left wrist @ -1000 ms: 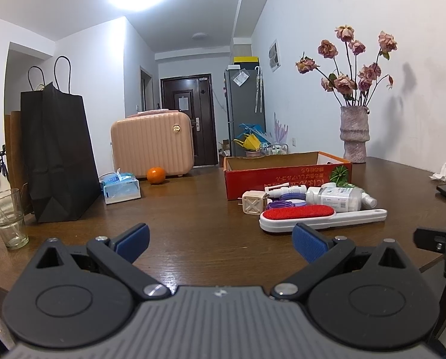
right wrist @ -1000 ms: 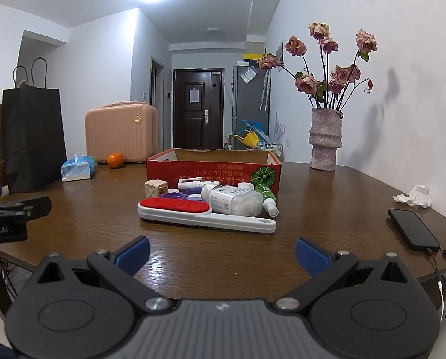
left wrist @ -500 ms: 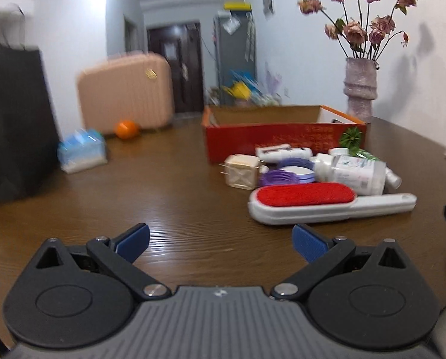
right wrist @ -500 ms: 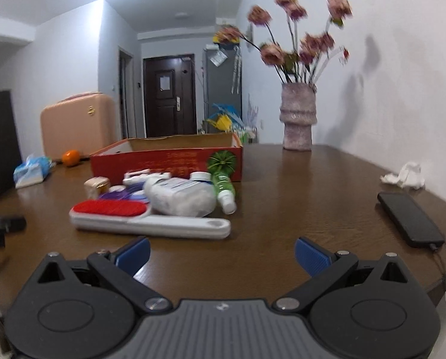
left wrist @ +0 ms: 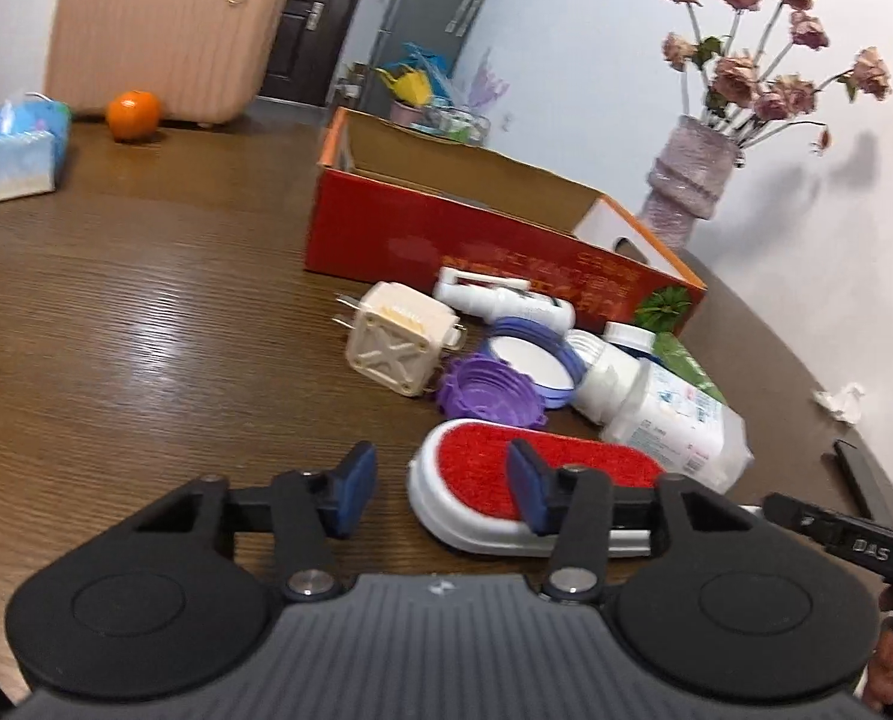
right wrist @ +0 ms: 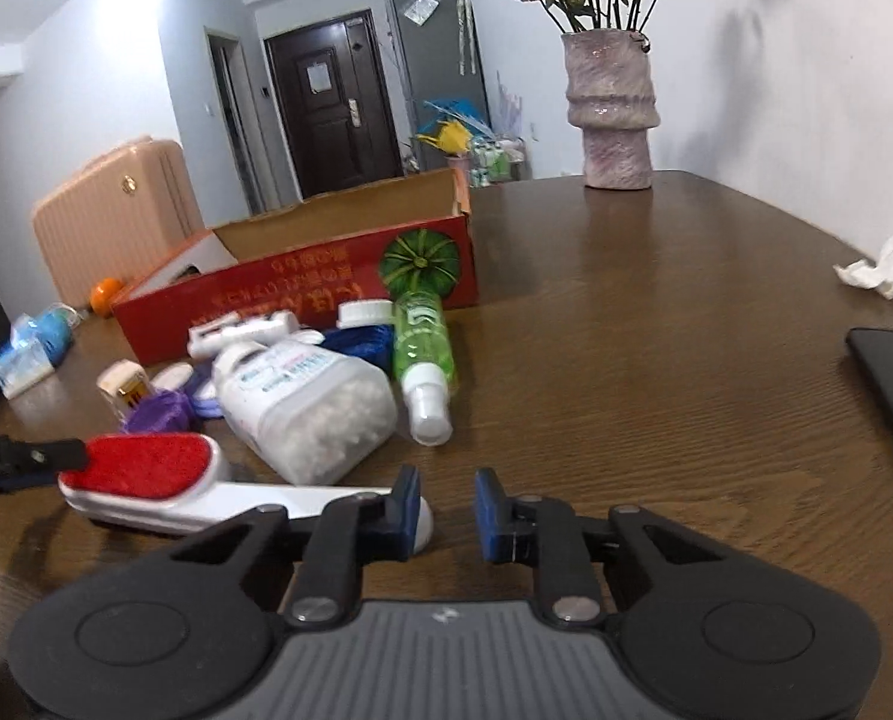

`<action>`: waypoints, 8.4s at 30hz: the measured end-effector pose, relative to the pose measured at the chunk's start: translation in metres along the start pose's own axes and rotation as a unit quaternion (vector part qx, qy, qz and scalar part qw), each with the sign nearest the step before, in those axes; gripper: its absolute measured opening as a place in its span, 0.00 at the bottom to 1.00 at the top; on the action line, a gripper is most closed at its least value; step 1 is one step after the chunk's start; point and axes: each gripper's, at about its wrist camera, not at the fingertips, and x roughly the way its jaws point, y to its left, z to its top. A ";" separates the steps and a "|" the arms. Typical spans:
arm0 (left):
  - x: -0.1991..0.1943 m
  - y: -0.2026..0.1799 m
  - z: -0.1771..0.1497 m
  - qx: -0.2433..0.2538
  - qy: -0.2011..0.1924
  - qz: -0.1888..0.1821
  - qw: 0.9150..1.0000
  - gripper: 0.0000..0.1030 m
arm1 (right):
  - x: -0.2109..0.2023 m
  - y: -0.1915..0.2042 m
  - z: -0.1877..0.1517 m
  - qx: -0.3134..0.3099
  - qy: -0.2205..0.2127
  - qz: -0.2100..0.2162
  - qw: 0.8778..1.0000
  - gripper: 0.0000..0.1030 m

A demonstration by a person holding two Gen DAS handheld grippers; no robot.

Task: Organize rigid objects
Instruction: 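Grasp the red-and-white lint brush with the left gripper, then carry the lint brush into the red box and open the left gripper, then grasp the white plug cube with the left gripper while the right grasps the purple cap, then lower the plug cube and purple cap into the red box and release both, then move both tools back over the remaining items on the table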

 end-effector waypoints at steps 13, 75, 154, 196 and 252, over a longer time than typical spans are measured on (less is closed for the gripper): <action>-0.028 -0.001 -0.020 -0.035 0.027 -0.032 0.999 0.39 | -0.015 -0.008 -0.014 0.037 0.012 0.028 0.999 0.12; 0.106 0.020 0.139 -0.012 -0.057 0.043 0.997 0.26 | 0.149 0.045 0.151 -0.068 -0.110 0.066 0.989 0.03; 0.071 -0.014 0.035 0.077 0.003 0.115 0.990 0.74 | 0.025 0.102 0.003 -0.136 -0.008 0.077 0.988 0.51; -0.019 -0.026 0.051 0.103 -0.070 0.082 0.989 0.42 | -0.016 0.073 0.050 -0.103 -0.077 0.081 0.988 0.51; -0.059 -0.042 0.121 0.186 -0.177 0.082 0.963 0.92 | 0.003 0.093 0.151 -0.143 -0.108 0.058 0.982 0.92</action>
